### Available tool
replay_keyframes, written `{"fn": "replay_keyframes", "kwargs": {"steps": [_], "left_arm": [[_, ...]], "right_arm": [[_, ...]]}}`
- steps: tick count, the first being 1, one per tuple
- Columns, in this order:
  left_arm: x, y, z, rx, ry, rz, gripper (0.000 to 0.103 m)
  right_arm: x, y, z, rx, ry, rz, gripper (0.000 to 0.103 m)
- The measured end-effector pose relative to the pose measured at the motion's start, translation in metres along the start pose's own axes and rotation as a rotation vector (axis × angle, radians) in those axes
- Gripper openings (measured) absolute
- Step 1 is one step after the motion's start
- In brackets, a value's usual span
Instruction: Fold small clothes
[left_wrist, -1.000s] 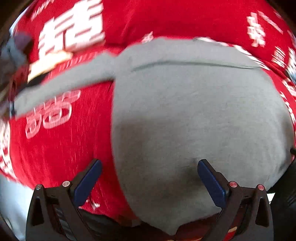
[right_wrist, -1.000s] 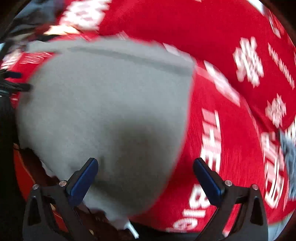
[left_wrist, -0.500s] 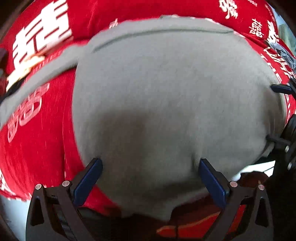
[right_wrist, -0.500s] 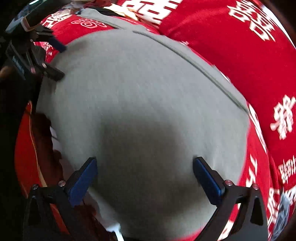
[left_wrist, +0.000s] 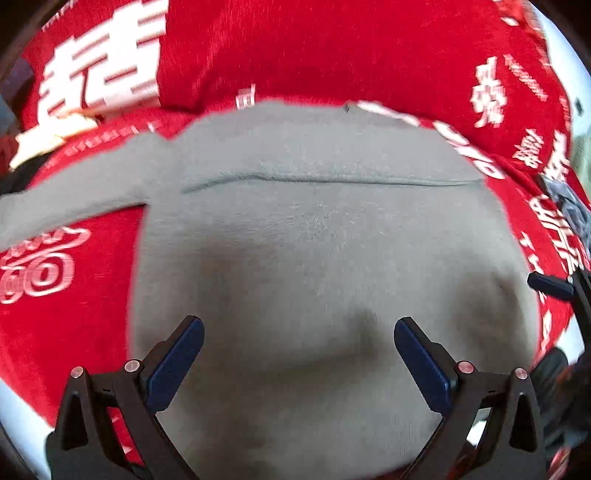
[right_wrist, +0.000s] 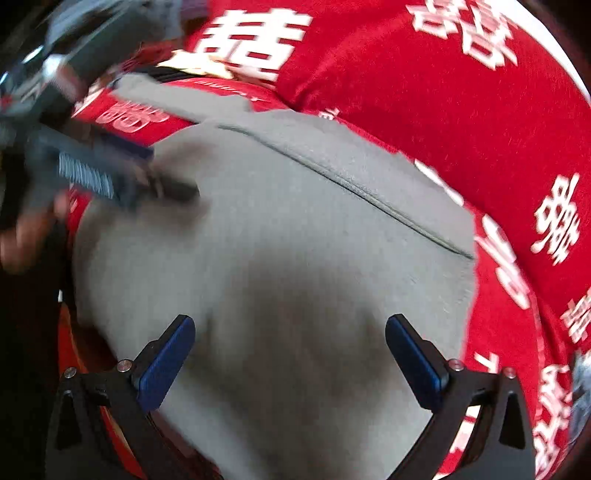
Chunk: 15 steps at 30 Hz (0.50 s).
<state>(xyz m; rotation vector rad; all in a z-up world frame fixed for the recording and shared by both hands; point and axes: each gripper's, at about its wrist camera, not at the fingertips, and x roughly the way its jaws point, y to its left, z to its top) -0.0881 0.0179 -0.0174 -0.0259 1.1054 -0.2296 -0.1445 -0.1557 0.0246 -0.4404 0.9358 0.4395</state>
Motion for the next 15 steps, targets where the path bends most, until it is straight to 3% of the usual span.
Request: {"fn": "replay_keyframes", "kwargs": {"steps": [1,3,4,5,7,9,12,15], "left_arm": [[0.015,0.001,0.002,-0.018,0.025,0.033,0.103],[0.005,-0.004,-0.009,0.03,-0.037,0.076,0.103],[0.005,-0.001,-0.01,0.045,-0.03,0.08,0.103],[0.001,0.003,-0.017,0.052,-0.026,0.078,0.103],[-0.005,0.017,-0.022,0.044,-0.003,0.077,0.103],[-0.01,0.031,-0.017,0.004,0.003,0.068,0.103],[-0.014,0.048,0.021,-0.057,-0.052,0.065,0.103],[-0.001,0.054,0.094,-0.127,-0.087,0.018,0.103]], "right_arm": [[0.012,-0.007,0.004,0.037,0.025,0.003,0.103],[0.035,-0.02,0.002,0.124,0.087,0.009,0.102],[0.032,-0.023,-0.004,0.181,0.059,0.048,0.102],[0.026,-0.027,-0.01,0.225,0.032,0.041,0.102],[0.024,-0.044,-0.011,0.289,0.084,-0.005,0.103],[0.011,-0.067,-0.006,0.38,0.029,0.0,0.103],[0.009,-0.109,0.029,0.469,-0.04,-0.053,0.103],[0.036,-0.139,0.074,0.513,-0.048,-0.088,0.103]]}}
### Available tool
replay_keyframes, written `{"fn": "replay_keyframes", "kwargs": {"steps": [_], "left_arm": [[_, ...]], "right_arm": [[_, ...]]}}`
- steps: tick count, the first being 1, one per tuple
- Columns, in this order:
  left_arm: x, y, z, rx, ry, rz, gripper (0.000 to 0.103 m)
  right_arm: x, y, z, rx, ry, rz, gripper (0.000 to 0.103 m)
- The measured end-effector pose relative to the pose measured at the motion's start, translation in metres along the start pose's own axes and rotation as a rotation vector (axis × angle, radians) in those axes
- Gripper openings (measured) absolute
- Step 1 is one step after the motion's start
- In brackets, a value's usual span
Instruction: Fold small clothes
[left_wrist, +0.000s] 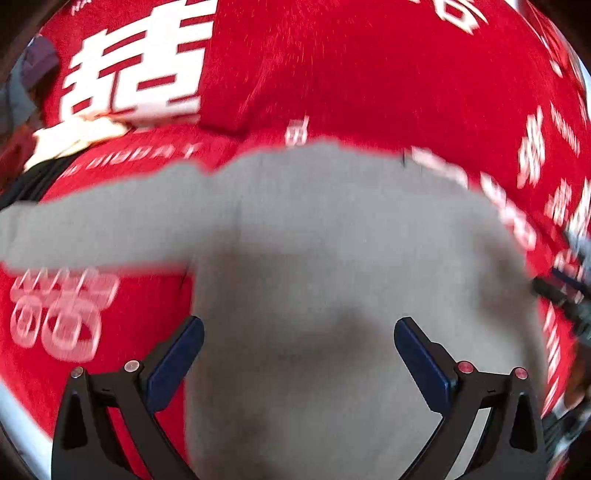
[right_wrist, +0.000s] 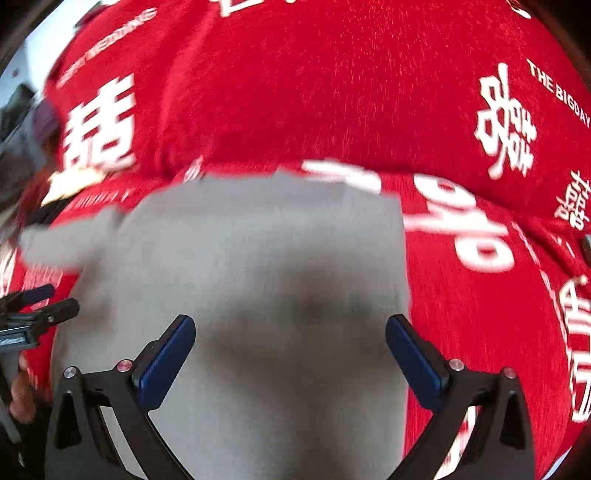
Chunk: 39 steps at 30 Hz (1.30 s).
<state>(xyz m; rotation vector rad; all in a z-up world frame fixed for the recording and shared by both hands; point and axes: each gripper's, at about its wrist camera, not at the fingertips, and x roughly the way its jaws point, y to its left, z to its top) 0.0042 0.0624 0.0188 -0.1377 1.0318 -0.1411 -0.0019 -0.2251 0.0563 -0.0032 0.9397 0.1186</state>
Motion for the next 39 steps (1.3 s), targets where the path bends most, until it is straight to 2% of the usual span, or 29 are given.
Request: {"fn": "replay_keyframes", "kwargs": {"steps": [3,5,7,9,10,11,12,13,14,15,17,20,21,24,26,28,30,32,36,37,39], "left_arm": [[0.035,-0.003,0.059,-0.068,0.038,-0.037,0.103],[0.078,-0.006,0.093,-0.135,0.129,-0.061,0.103],[0.11,-0.005,0.108,-0.156,0.194,-0.06,0.103],[0.14,-0.004,0.115,-0.155,0.245,-0.02,0.103],[0.148,-0.004,0.12,-0.122,0.213,0.045,0.103],[0.156,-0.005,0.125,-0.081,0.204,0.079,0.103],[0.16,-0.007,0.127,-0.058,0.203,0.091,0.103],[0.162,-0.007,0.132,-0.03,0.178,0.118,0.103],[0.167,-0.002,0.136,-0.033,0.18,0.106,0.103],[0.17,0.006,0.14,-0.063,0.18,0.083,0.103],[0.173,0.022,0.146,-0.124,0.174,0.098,0.103],[0.164,0.04,0.148,-0.218,0.176,0.059,0.103],[0.152,0.043,0.145,-0.233,0.154,0.049,0.103],[0.107,0.053,0.126,-0.224,0.068,0.041,0.103],[0.08,0.071,0.105,-0.248,0.03,0.079,0.103],[0.056,0.104,0.083,-0.319,0.011,0.144,0.103],[0.03,0.147,0.059,-0.419,-0.019,0.241,0.103],[0.006,0.195,0.035,-0.539,-0.037,0.303,0.103],[-0.038,0.294,-0.019,-0.765,-0.091,0.426,0.103],[-0.04,0.315,-0.027,-0.807,-0.085,0.436,0.103],[-0.04,0.355,-0.039,-0.872,-0.075,0.409,0.103]], "right_arm": [[0.046,0.007,0.047,0.034,0.038,-0.031,0.103],[0.077,0.017,0.065,0.047,0.074,-0.079,0.103],[0.109,0.015,0.082,0.063,0.12,-0.09,0.103],[0.139,0.011,0.092,0.089,0.173,-0.08,0.103],[0.156,0.006,0.095,0.094,0.207,-0.087,0.102],[0.166,0.001,0.096,0.092,0.222,-0.109,0.102],[0.176,-0.004,0.099,0.076,0.222,-0.17,0.103],[0.182,-0.012,0.1,0.085,0.218,-0.188,0.102],[0.185,-0.027,0.103,0.146,0.199,-0.163,0.102],[0.186,-0.037,0.106,0.184,0.198,-0.18,0.102],[0.188,-0.049,0.11,0.227,0.201,-0.204,0.102],[0.173,-0.044,0.107,0.24,0.184,-0.242,0.103],[0.164,-0.039,0.105,0.241,0.161,-0.232,0.103],[0.121,-0.008,0.086,0.216,0.066,-0.124,0.103],[0.097,0.02,0.068,0.167,0.032,-0.069,0.103],[0.079,0.058,0.045,0.087,0.018,-0.011,0.103],[0.067,0.087,0.026,0.012,0.001,0.007,0.103],[0.065,0.118,0.009,-0.077,-0.002,0.028,0.103],[0.089,0.147,-0.014,-0.192,0.029,0.013,0.103],[0.089,0.145,-0.012,-0.182,0.006,0.01,0.103],[0.091,0.141,-0.011,-0.166,0.02,0.018,0.103]]}}
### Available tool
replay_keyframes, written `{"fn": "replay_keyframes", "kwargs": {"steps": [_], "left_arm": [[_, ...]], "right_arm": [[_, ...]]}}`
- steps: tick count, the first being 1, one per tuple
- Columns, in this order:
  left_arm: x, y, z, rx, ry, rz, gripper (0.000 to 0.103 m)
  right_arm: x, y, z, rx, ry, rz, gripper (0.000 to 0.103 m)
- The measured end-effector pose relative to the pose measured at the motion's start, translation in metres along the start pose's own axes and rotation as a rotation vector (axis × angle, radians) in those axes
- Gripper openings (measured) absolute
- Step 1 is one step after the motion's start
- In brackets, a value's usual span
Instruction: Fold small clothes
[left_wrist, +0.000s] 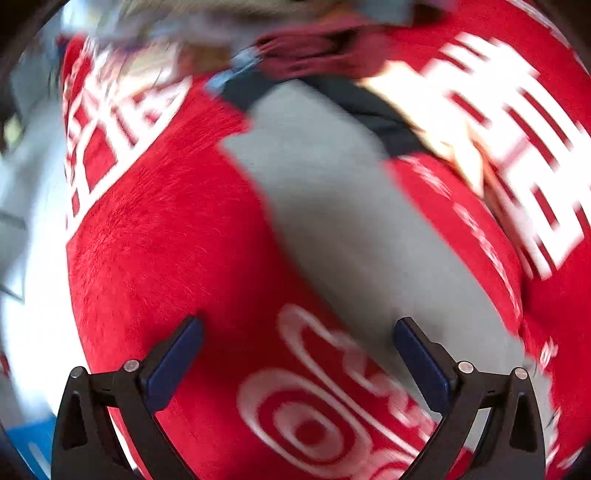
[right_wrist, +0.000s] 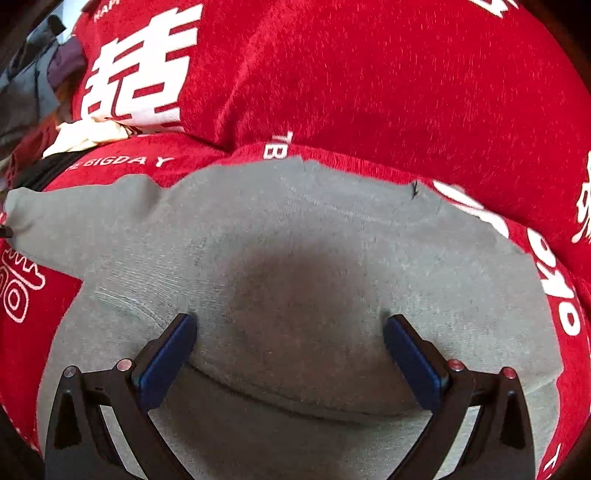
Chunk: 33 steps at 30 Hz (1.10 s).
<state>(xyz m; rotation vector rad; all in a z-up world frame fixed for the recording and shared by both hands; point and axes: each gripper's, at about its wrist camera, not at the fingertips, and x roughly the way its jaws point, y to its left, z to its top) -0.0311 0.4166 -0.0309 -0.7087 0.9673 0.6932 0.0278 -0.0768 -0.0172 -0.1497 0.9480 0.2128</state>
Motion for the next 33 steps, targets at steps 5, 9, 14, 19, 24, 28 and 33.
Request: {"fn": "replay_keyframes", "kwargs": {"steps": [5,9,14,19,24,28,33], "left_arm": [[0.021,-0.004,0.048,0.04,-0.026,0.049,0.103],[0.034,-0.024,0.056,0.129,-0.065,0.101,0.084],[0.02,-0.004,0.053,0.064,-0.053,-0.12,0.015],[-0.013,0.021,0.046,0.023,-0.105,-0.229,0.015],[-0.034,0.004,0.047,0.062,-0.164,-0.236,0.015],[-0.047,0.012,0.045,0.09,-0.185,-0.225,0.015],[-0.049,0.014,0.035,0.118,-0.202,-0.185,0.015]], "right_arm": [[0.006,-0.003,0.002,0.003,0.0,0.006,0.102],[0.002,0.004,0.002,0.008,0.0,0.003,0.102],[-0.002,0.016,0.01,-0.012,0.015,-0.066,0.103],[-0.01,0.071,0.039,-0.147,-0.022,-0.069,0.103],[0.034,0.134,0.07,-0.296,0.019,-0.15,0.103],[0.073,0.172,0.079,-0.3,0.093,-0.219,0.103],[0.049,0.21,0.084,-0.323,0.06,0.012,0.103]]}}
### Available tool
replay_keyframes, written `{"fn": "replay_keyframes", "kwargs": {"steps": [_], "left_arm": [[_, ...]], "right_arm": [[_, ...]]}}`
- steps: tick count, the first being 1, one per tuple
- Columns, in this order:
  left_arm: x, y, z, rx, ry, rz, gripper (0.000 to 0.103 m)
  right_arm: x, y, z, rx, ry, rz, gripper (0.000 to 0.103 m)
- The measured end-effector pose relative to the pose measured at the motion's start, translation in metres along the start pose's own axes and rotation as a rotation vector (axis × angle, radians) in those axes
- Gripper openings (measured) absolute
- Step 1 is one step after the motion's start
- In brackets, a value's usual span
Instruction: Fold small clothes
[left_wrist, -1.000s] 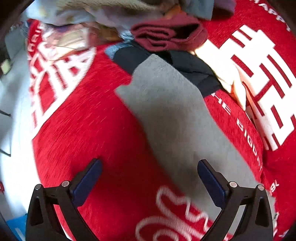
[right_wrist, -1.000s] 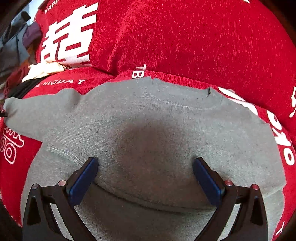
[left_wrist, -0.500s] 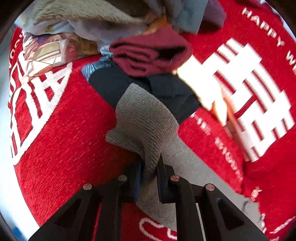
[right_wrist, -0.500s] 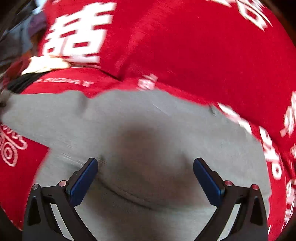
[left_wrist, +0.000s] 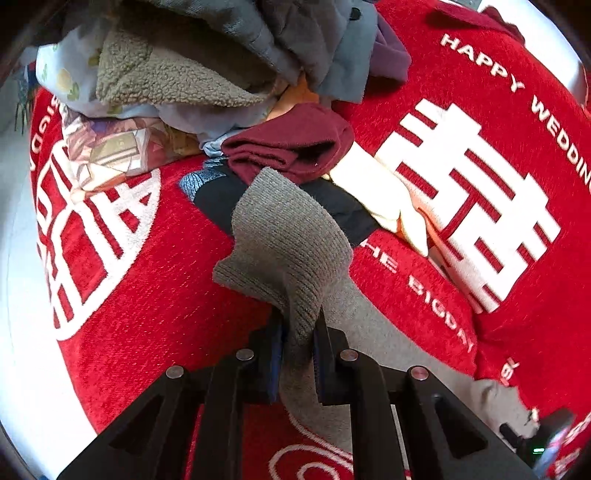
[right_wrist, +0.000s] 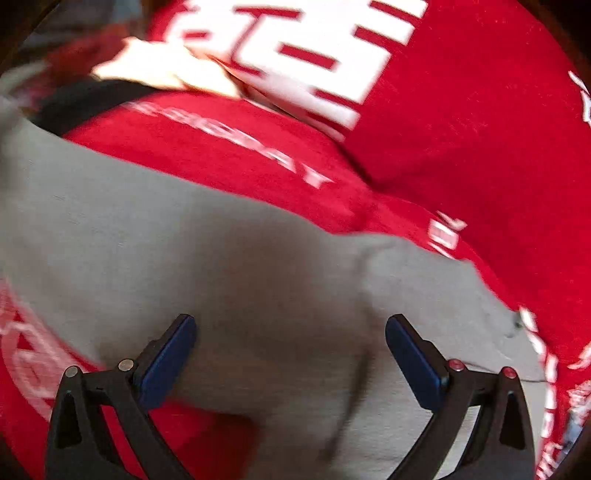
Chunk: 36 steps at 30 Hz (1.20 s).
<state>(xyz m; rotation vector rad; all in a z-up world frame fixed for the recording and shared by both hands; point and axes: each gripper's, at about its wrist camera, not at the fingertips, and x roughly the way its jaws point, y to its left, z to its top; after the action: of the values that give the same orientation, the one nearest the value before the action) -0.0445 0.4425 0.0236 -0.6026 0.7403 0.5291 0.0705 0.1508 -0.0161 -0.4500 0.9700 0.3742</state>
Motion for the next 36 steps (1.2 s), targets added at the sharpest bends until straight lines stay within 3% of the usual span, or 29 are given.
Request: {"fn": "replay_keyframes", "kwargs": {"steps": [4,9,14,18,23,29,36], "left_arm": [[-0.013,-0.005,-0.002,0.007,-0.014,-0.002,0.015],[-0.035,-0.046,-0.013,0.104,-0.056,-0.007,0.015],[-0.043,-0.119,-0.035,0.204,-0.019,-0.053,0.015],[-0.072,-0.198,-0.065,0.317,-0.034,-0.137,0.015],[-0.107,-0.314,-0.129,0.5,-0.029,-0.238,0.015],[-0.1,-0.43,-0.229,0.68,0.04,-0.265,0.015],[-0.045,-0.494,-0.333,0.82,0.208,-0.212,0.015]], "right_arm": [[-0.027,-0.033,-0.015,0.076,-0.031,-0.037,0.103],[-0.055,-0.118,-0.07,0.138,-0.035,-0.207,0.103],[-0.083,-0.194,-0.118,0.301,-0.009,-0.238,0.103],[-0.108,-0.235,-0.146,0.379,-0.03,-0.256,0.103],[-0.136,-0.283,-0.177,0.469,-0.088,-0.27,0.103],[-0.146,-0.326,-0.212,0.548,-0.103,-0.274,0.103],[-0.137,-0.353,-0.246,0.616,-0.082,-0.249,0.103]]}}
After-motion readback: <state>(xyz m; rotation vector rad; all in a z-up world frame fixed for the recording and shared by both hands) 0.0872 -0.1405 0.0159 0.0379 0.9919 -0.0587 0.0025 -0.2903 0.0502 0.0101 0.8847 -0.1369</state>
